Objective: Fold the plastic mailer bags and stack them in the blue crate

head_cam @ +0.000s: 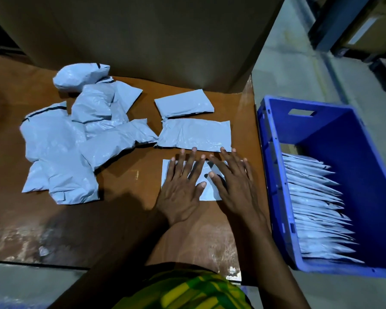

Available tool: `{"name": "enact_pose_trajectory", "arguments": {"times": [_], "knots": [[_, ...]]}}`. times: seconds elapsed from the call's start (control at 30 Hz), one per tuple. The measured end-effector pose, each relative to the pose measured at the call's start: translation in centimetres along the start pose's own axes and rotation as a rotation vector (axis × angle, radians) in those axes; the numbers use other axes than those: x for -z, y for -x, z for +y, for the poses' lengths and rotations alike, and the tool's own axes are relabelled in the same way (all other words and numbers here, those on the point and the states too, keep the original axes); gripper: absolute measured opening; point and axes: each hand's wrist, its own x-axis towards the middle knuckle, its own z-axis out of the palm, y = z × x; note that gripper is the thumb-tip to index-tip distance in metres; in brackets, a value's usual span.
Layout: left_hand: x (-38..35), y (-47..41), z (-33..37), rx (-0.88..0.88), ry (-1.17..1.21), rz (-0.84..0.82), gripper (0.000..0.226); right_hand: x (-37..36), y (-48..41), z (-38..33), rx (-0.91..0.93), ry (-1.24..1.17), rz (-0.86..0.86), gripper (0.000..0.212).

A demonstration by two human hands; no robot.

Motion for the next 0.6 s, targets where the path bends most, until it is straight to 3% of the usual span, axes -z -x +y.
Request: {"name": "enact_pose_trajectory", "arguments": {"times": [0.27, 0.6], "knots": [[-2.3, -0.3, -0.6, 0.005, -0.145, -0.005, 0.069, -1.3, 1.2, 0.5, -0.031, 0.204, -0.068, 0.058], [-1.4, -0.2, -0.3, -0.006, -0.072, -0.017, 0.068, -1.4, 0.5, 0.6, -0.083, 0.185, -0.11, 0.062]]}}
